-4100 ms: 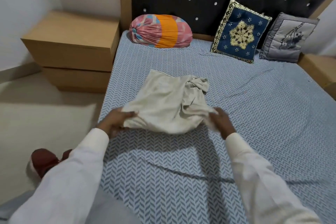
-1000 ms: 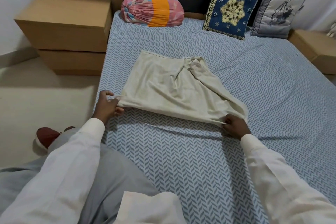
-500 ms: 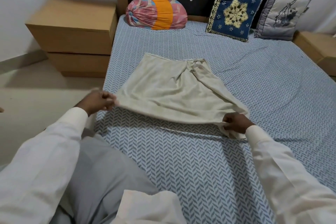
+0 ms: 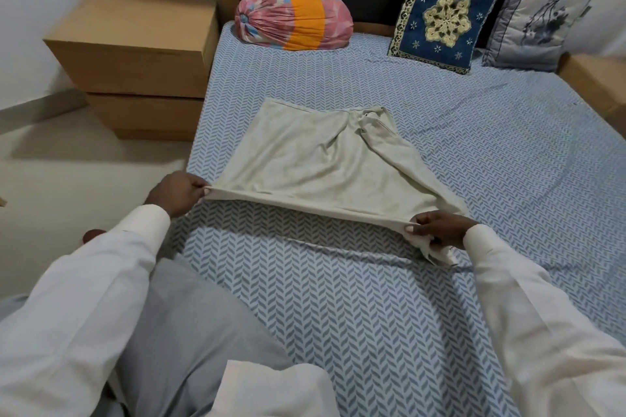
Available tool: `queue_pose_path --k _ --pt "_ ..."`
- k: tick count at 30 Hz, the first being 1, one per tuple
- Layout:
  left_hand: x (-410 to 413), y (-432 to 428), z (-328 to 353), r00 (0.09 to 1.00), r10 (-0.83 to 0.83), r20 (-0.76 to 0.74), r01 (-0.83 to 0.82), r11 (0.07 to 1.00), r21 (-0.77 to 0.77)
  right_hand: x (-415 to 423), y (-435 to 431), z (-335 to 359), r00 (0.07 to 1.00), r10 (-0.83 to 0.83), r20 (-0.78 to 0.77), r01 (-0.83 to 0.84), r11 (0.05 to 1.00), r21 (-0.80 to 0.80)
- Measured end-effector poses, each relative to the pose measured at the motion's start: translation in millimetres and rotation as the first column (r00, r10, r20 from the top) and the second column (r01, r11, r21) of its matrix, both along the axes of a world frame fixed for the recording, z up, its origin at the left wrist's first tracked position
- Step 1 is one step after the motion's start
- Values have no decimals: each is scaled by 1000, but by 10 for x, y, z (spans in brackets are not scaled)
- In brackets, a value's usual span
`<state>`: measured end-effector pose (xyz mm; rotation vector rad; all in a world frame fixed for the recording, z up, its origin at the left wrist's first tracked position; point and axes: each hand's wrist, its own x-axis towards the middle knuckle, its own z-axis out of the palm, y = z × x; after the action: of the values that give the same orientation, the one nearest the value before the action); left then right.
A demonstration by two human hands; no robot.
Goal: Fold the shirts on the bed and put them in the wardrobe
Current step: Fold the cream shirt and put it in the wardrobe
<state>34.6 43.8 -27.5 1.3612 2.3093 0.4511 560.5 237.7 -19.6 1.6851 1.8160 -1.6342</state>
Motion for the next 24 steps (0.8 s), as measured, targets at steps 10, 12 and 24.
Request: queue_pose_path --k 10,12,24 --pt "132 242 89 917 -172 -359 52 946 -321 -260 127 106 763 315 564 -388 922 11" --pt "114 329 115 964 -137 -226 40 921 -387 -466 129 109 660 378 649 -472 881 -33" --pt "-40 733 49 963 128 236 18 847 -531 -1152 -52 24 398 471 787 -834 543 96"
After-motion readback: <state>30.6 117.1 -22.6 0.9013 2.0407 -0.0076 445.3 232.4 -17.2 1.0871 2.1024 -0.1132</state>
